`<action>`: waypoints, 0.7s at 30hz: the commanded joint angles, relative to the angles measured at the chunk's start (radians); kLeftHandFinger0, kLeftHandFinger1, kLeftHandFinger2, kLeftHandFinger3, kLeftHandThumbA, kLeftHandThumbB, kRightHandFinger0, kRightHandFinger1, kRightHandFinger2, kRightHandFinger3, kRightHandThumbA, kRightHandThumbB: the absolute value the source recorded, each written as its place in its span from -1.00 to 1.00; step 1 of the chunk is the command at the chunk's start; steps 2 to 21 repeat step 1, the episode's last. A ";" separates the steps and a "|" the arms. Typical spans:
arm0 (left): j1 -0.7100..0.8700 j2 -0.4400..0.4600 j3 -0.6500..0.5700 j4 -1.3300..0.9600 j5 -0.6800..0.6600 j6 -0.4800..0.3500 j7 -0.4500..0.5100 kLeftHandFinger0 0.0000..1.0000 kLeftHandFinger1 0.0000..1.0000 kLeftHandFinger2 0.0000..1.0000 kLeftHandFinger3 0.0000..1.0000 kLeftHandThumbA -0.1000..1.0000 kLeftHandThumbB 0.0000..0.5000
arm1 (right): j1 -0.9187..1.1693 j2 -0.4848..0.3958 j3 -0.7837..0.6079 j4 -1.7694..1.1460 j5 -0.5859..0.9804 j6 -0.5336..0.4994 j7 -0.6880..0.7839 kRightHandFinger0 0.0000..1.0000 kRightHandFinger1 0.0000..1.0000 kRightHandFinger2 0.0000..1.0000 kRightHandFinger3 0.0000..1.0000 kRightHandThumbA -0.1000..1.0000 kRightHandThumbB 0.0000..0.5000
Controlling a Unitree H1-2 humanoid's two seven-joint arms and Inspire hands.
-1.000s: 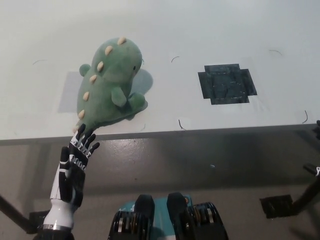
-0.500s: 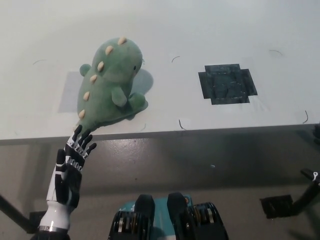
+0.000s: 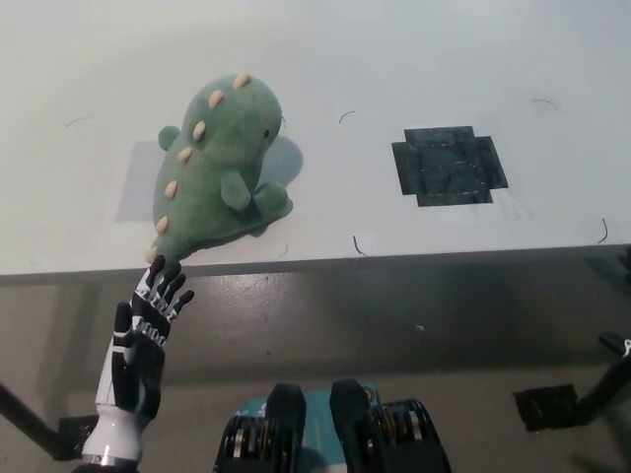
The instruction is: Use both hands to pick up a dinasour on the right side and move it to the left side
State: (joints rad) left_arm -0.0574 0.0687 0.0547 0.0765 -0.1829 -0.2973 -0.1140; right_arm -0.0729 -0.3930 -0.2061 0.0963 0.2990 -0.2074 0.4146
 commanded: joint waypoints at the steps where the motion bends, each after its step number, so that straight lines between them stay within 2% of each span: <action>1: -0.016 -0.004 -0.003 -0.039 0.001 0.004 0.001 1.00 1.00 1.00 1.00 1.00 0.81 | -0.012 -0.015 -0.019 -0.034 0.009 -0.023 -0.022 1.00 1.00 1.00 1.00 1.00 -0.12; 21: -0.016 -0.004 -0.003 -0.039 0.001 0.004 0.001 1.00 1.00 1.00 1.00 1.00 0.81 | -0.012 -0.015 -0.019 -0.034 0.009 -0.023 -0.022 1.00 1.00 1.00 1.00 1.00 -0.12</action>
